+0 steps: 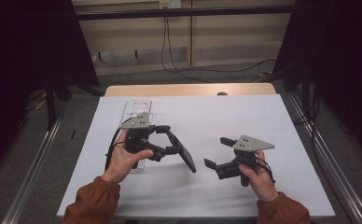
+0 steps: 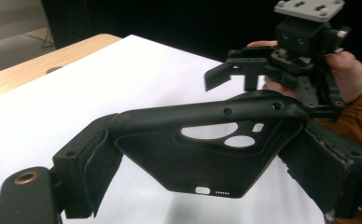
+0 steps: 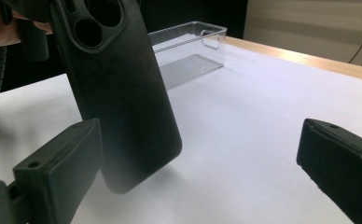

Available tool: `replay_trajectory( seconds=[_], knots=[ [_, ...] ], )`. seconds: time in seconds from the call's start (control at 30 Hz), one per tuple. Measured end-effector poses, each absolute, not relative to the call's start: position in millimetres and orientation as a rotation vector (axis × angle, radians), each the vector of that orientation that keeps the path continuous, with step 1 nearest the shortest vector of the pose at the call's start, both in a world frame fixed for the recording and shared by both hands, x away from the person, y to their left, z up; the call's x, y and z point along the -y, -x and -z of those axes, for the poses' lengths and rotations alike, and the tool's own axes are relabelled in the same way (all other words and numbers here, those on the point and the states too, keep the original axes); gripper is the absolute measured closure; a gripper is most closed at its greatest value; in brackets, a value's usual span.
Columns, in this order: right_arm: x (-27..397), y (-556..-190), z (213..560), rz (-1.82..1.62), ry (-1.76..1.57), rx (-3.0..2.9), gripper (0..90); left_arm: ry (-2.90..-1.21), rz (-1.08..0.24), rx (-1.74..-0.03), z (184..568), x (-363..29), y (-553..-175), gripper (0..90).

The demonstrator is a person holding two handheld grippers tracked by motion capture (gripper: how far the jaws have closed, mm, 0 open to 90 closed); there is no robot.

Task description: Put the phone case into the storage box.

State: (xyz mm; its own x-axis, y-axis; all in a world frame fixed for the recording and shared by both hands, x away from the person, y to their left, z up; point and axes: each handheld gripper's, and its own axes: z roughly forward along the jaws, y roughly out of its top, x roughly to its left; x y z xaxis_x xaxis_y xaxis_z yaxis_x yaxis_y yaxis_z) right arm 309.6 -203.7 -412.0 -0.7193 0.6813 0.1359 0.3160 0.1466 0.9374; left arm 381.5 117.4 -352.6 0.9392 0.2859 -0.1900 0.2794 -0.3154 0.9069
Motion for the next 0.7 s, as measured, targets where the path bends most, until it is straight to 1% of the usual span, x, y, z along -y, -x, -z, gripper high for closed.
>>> replay_trajectory(
  seconds=[0.6,0.7],
  knots=[
    [231,-291,413,-1.525,-1.002,-2.000,0.5,-1.926,-0.071,-0.510,344,-126,-384,14.6],
    [236,-287,413,-1.512,-1.008,-1.973,0.3,-1.926,-0.102,-0.537,341,-129,-384,14.6]
  ],
)
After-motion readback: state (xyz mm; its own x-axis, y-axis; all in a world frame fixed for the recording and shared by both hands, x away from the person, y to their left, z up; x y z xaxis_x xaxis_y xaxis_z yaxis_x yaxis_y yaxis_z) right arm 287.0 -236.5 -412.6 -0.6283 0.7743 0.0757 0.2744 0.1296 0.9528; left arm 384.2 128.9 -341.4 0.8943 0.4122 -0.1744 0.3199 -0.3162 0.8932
